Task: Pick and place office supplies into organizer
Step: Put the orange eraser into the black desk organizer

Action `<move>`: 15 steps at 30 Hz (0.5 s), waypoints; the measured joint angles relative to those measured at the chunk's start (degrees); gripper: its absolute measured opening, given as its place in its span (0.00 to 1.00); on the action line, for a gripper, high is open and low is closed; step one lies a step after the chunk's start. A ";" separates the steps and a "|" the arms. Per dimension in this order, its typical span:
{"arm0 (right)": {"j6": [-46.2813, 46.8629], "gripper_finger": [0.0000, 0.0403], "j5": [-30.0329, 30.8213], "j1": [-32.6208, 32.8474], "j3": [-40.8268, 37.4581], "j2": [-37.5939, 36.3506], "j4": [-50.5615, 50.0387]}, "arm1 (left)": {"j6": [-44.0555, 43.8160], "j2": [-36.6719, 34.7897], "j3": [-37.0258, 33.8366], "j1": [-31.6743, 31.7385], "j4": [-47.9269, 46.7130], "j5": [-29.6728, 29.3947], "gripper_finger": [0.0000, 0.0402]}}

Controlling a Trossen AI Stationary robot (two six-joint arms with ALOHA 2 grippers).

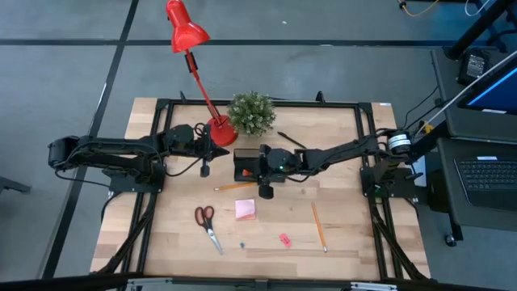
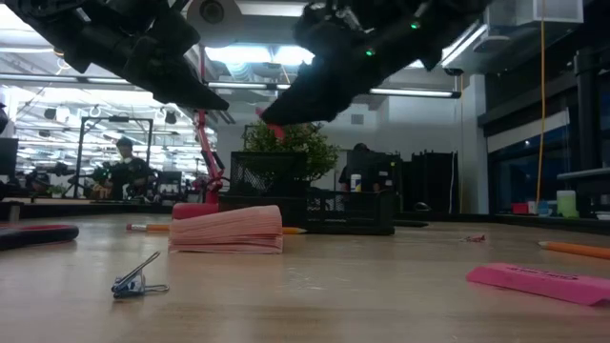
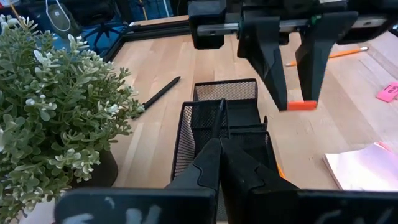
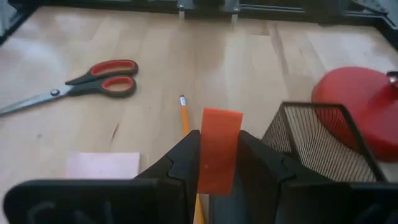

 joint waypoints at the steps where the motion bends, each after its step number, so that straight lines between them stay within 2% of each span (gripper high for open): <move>1: -0.62 0.26 -0.02 -0.18 1.34 0.77 -2.28 | 0.00 0.00 0.00 0.00 0.00 0.00 0.00; 4: -0.97 0.26 -0.04 -0.50 4.99 3.34 -8.05 | 0.00 0.00 0.00 0.00 0.00 0.00 0.00; 10: -1.87 0.26 0.08 -0.50 9.79 7.34 -11.30 | 0.35 0.00 0.00 0.00 -0.02 0.00 0.00; 15: -2.85 0.26 4.92 -0.48 10.69 8.70 -12.86 | 0.42 0.00 0.00 0.00 -0.02 0.00 0.01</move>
